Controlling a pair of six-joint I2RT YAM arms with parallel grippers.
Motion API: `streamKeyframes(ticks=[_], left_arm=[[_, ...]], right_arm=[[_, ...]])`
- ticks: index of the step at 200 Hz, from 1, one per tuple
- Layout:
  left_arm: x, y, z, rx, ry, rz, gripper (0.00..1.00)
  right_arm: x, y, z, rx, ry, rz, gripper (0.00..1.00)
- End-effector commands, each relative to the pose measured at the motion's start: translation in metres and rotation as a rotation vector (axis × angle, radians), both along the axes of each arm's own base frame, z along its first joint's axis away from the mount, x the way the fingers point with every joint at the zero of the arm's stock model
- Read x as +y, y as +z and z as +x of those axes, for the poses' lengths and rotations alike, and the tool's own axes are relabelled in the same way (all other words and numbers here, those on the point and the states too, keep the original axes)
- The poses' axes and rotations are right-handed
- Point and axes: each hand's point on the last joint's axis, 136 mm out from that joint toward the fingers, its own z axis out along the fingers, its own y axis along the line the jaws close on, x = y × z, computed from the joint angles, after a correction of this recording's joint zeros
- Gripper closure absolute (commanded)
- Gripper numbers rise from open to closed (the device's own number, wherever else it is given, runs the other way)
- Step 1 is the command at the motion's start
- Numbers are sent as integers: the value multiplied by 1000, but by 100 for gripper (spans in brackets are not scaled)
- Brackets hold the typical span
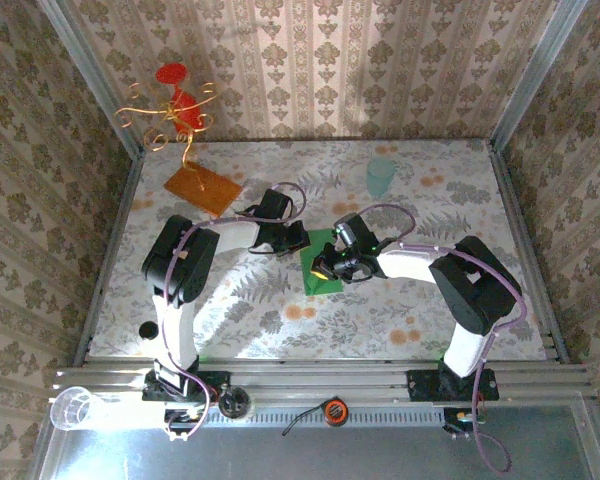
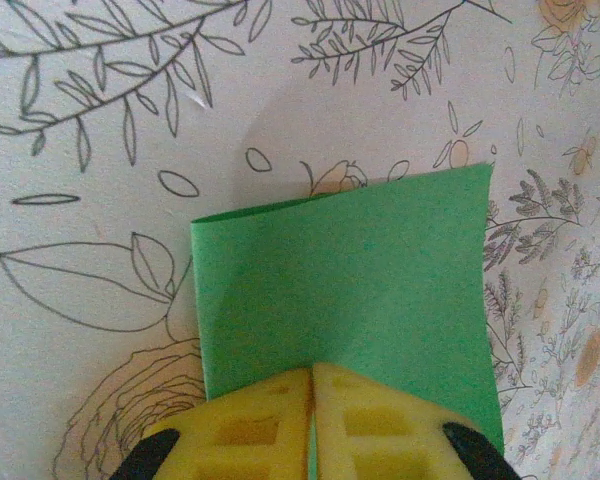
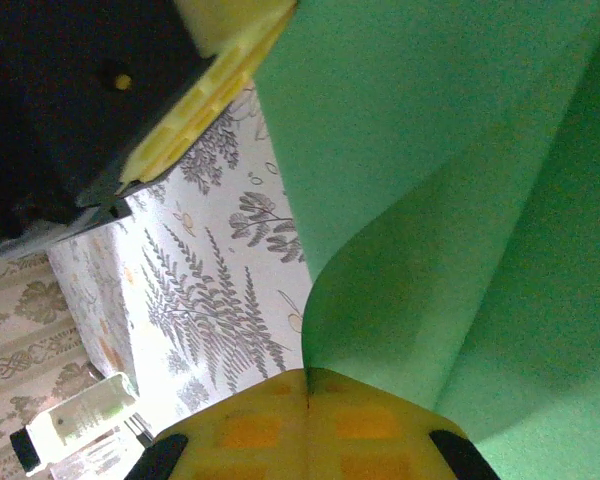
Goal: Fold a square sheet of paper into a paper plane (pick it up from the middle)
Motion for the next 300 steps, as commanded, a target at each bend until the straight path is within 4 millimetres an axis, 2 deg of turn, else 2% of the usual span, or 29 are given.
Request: streamKeyframes(ticks=[1,50,96,162,300], left_arm=[[8,-27,-15,74,-26,68,89],[8,-39,-23,102,-34,78,89],[10,-42,-24,107,-32,83,89],[11,-44,-24,112,-31,89,90],[11,-44,-25,115,-32,93,90]], right_arm=[[3,-11,-3,29,-13,23,95],[3,-18,7,31,-59,23,95],[-4,-21,15,16,-113,-2,95],[-14,-31,15,30,-151,-39,95],[-17,-37,17,38,-183,-30,95]])
